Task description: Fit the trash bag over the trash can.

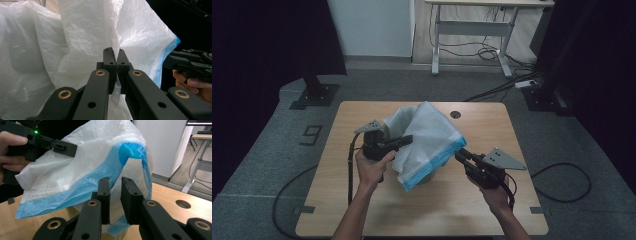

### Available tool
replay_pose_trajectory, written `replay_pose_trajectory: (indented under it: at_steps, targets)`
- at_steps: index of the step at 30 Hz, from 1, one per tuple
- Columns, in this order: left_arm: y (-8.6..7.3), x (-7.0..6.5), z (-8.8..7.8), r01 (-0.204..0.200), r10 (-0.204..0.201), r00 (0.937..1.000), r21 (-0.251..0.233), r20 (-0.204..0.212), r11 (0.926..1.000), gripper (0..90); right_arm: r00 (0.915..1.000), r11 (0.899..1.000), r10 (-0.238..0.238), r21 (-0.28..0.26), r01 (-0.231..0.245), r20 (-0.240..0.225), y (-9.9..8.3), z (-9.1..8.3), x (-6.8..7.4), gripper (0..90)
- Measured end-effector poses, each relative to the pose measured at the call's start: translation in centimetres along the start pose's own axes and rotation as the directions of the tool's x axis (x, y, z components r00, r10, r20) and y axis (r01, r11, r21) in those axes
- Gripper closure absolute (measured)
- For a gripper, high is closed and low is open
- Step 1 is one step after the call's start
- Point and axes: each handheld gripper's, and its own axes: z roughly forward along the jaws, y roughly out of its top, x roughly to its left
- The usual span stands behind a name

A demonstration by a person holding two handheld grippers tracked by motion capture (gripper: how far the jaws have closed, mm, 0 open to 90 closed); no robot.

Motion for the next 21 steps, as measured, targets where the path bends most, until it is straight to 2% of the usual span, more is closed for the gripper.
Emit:
replay_pose_trajectory:
  at_steps: [9, 15, 21]
  targets:
    - [-0.18, 0.10, -0.27, 0.006, -0.006, 1.0000, 0.006, 0.008, 1.0000, 89.4, 1.0000, 1.000, 0.003, -0.004, -0.003, 0.004, -0.34, 0.08, -0.11, 76.6]
    - [-0.14, 0.36, -0.54, 0.017, -0.017, 0.9995, 0.000, 0.025, 0.9999, 89.4, 0.9997, 1.000, -0.001, -0.005, 0.001, 0.022, -0.15, 0.21, -0.41, 76.4]
    - [-0.31, 0.24, -0.10, 0.010, -0.010, 0.9995, 0.016, 0.029, 0.9998, 89.5, 0.9998, 1.000, 0.004, -0.010, -0.004, 0.018, -0.16, 0.51, -0.31, 73.0]
